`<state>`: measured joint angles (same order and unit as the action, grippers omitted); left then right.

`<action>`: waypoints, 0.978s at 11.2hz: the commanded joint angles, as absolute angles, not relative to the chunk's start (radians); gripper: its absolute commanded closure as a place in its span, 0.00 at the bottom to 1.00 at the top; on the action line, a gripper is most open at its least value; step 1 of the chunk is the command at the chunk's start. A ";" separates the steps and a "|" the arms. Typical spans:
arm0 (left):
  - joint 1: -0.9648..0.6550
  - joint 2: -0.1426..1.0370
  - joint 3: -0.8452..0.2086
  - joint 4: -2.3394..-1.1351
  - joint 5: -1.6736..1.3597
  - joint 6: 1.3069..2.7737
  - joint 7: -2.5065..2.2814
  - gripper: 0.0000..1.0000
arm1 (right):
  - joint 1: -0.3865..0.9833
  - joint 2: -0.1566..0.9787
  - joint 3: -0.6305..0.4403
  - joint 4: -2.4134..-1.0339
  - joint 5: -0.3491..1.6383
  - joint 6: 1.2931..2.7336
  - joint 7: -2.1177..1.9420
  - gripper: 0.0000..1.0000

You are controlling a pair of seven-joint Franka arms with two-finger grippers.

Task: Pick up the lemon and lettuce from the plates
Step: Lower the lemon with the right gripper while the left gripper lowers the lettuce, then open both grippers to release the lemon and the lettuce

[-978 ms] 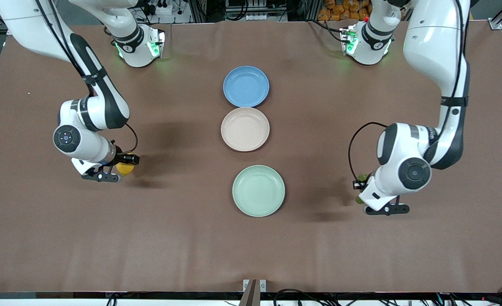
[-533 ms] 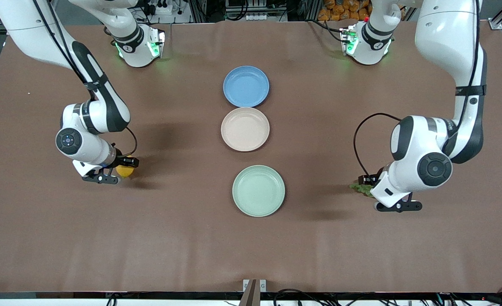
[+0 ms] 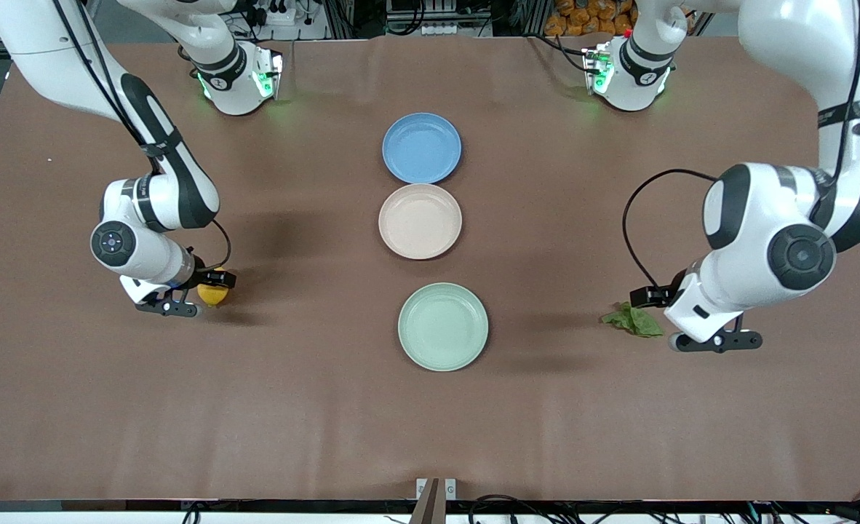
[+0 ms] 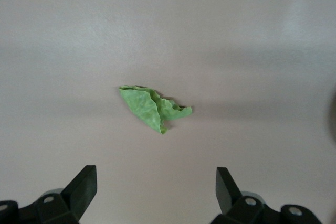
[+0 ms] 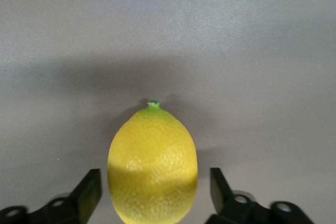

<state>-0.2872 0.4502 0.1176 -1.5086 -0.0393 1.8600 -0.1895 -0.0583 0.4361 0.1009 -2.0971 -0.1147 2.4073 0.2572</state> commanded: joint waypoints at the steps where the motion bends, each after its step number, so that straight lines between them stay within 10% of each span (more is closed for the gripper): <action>1: -0.268 0.346 0.106 -1.539 -0.061 1.836 -0.163 0.00 | -0.069 0.351 0.106 -2.099 -0.127 2.312 0.265 0.00; 11: -0.094 0.071 -0.014 -1.559 -0.005 1.663 -0.083 0.00 | -0.067 0.065 0.146 -2.033 -0.114 2.027 0.250 0.00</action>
<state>-0.1149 0.1132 0.0241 -1.5324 -0.0392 1.6839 -0.0990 -0.0572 0.1391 0.1153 -2.0488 -0.1144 2.1033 0.2563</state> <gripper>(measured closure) 0.000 0.000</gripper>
